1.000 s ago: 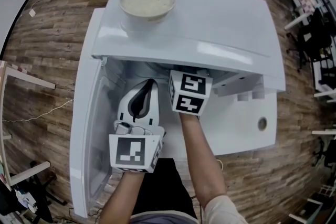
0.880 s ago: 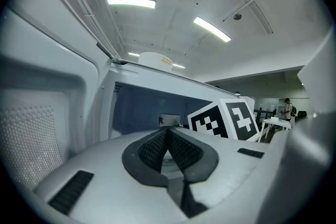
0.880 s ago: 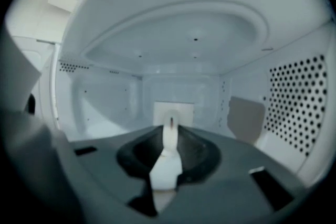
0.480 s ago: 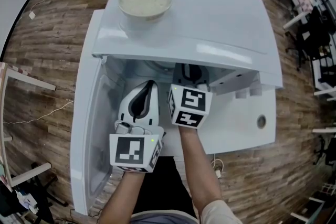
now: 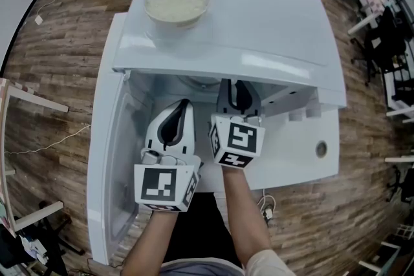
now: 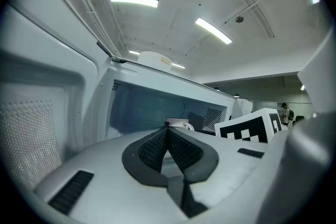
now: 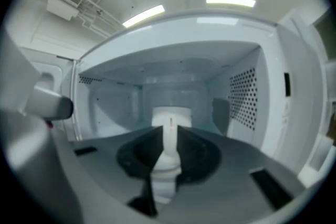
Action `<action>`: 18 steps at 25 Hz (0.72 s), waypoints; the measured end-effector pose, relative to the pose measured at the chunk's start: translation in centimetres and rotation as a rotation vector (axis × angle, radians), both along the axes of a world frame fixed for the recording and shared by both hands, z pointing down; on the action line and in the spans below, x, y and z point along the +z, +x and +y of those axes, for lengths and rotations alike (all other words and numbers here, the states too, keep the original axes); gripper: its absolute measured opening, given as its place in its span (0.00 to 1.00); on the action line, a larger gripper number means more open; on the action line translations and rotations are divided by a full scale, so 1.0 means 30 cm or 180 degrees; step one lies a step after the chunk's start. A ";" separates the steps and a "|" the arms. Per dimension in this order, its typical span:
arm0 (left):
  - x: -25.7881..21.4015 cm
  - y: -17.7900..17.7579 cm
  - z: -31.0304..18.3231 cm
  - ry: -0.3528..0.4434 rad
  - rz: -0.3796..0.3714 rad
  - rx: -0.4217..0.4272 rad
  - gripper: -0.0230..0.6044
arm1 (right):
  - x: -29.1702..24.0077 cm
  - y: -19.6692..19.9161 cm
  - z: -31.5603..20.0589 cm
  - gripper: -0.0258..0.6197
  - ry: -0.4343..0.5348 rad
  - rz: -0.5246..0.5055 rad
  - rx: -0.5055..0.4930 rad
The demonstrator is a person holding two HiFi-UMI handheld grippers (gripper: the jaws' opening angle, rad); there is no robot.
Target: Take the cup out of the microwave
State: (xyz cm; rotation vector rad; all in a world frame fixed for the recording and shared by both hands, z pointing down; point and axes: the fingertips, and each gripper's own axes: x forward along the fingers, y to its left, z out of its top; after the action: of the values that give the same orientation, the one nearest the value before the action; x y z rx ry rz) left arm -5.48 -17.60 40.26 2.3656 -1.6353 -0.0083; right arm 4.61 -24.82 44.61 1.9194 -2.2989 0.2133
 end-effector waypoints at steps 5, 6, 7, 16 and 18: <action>0.007 -0.004 -0.006 -0.0019 0.0006 -0.0003 0.05 | -0.007 0.017 0.016 0.16 0.0099 -0.0018 0.0023; 0.008 -0.005 -0.007 -0.0021 0.0007 -0.0001 0.05 | -0.009 0.020 0.021 0.16 0.0114 -0.0011 0.0020; 0.008 -0.004 -0.008 -0.0021 0.0008 0.0002 0.05 | -0.011 0.022 0.024 0.16 0.0128 -0.0005 0.0014; 0.002 -0.002 -0.018 -0.0026 0.0031 0.0016 0.05 | -0.027 0.033 0.062 0.15 0.0160 -0.0020 -0.0036; 0.001 0.000 -0.016 -0.0027 0.0039 0.0018 0.05 | -0.030 0.037 0.074 0.15 0.0157 -0.0026 -0.0040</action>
State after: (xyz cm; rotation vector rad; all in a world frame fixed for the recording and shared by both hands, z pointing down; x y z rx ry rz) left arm -5.48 -18.09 40.28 2.3594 -1.6200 -0.0148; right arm 5.73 -22.60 43.72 1.9297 -2.3423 0.1647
